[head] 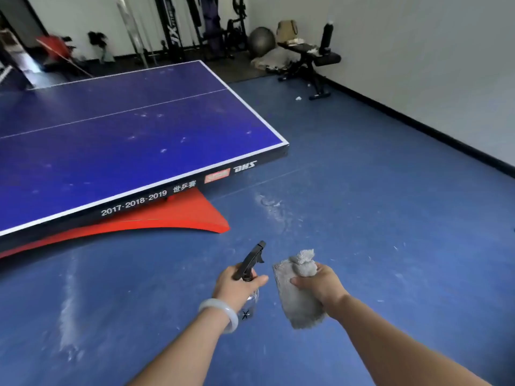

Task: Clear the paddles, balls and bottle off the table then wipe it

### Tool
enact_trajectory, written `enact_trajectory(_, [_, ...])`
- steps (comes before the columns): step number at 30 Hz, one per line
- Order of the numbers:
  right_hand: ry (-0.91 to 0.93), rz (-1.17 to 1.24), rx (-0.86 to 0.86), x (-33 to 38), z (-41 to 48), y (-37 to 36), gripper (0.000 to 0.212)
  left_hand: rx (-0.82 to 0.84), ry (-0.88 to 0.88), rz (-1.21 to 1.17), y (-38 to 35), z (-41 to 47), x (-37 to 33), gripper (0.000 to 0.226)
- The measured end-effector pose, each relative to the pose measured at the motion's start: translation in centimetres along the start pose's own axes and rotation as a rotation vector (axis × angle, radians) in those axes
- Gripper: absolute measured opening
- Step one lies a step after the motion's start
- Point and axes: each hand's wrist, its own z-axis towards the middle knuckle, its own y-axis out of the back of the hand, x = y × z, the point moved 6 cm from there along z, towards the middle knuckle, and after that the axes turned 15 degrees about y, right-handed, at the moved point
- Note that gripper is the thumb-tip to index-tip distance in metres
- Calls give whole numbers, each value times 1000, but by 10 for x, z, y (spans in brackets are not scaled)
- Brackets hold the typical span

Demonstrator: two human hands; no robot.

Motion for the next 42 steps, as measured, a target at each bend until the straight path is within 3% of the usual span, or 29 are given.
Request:
enact_trajectory(5, [56,-64,222,28,19,-146,25,-159,109,-169,127,2,60,30])
enact_trajectory(8, [60,-128,376,37,22,-227,26,-215,154,-245,184,-6,100,44])
enact_trajectory(15, [115,-265,675,47,32,-393,22,-370,278,-582,278,-21,180,34])
enact_trajectory(23, [161,-458,913,61,72,-521,20,-672,356,-684,359,-4,210,30])
enact_trajectory(27, [242,-498,1042,79,93,-576,21,-759,321,-740,390,9,207,6])
enact_trajectory(31, [289,-533,1180,90,102,-627,25,-846,307,-745,419,19,208,18])
enact_trajectory(35, [290,-553,1261,94,103,-678,26,-877,301,-750,451,31,217,21])
enact_trajectory(42, [337,-593,1340,103,101,-796,29,-761,370,-652,522,68,259,15])
